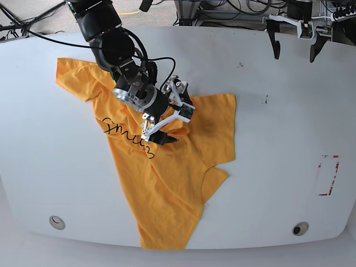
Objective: Fold the T-shirt properly
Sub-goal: 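Move the right gripper across the shirt and grasp a fold of fabric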
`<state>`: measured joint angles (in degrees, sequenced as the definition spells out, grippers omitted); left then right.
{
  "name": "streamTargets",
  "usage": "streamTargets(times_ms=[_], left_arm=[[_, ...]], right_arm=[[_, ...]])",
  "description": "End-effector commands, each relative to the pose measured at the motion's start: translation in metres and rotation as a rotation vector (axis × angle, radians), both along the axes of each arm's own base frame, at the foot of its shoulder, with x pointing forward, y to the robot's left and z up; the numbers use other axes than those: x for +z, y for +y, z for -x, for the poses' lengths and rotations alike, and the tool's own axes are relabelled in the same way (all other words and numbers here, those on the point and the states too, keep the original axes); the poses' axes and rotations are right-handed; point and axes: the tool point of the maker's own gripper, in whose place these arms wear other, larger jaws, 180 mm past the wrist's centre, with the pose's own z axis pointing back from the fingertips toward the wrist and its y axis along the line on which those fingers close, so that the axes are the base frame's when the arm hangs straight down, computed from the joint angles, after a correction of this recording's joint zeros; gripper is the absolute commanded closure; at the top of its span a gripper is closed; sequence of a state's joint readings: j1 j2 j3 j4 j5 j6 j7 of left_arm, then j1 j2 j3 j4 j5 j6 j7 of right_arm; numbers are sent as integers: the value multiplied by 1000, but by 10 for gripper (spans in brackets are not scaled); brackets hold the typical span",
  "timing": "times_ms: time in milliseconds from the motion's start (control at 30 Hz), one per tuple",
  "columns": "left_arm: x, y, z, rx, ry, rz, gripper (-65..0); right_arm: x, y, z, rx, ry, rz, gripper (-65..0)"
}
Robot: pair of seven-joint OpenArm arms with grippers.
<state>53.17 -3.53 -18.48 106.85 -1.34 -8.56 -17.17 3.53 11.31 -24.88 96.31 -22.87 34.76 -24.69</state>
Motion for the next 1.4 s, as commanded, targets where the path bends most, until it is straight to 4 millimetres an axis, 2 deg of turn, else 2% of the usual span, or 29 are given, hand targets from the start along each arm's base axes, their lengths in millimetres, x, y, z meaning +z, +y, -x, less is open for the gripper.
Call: streamTargets(times_ms=[0,67,200,467,767,833,1100,1200,1367], left_arm=[[8,1,0,-3,-27,-8,-565],[8,1,0,-3,-27,-8,-565],[8,1,0,-3,-27,-8,-565],[8,2,-1,-2,-29,-9,-565],[8,2,-1,-2,-29,-9,-565],[8,2,-1,-2,-29,-9,-565],[8,2,-1,-2,-29,-9,-565],[8,2,-1,-2,-29,-9,-565],[9,2,-2,-1,-32,-9,-565]], right_arm=[[21,11,-13,6,-55,-50,-598],[23,12,-14,10,-58,-50,-598],[16,19,-3,76,-29,-22,-595],[-9,-2,-10,71,27,49,-419],[-12,-1,-15,65,36,48,-417],[-19,-4,-15,61,56,58,-417],[-14,3,-20,61,45,43,-406],[-14,3,-20,61,45,44,-292],[-19,0,-22,49,56,51,-13]])
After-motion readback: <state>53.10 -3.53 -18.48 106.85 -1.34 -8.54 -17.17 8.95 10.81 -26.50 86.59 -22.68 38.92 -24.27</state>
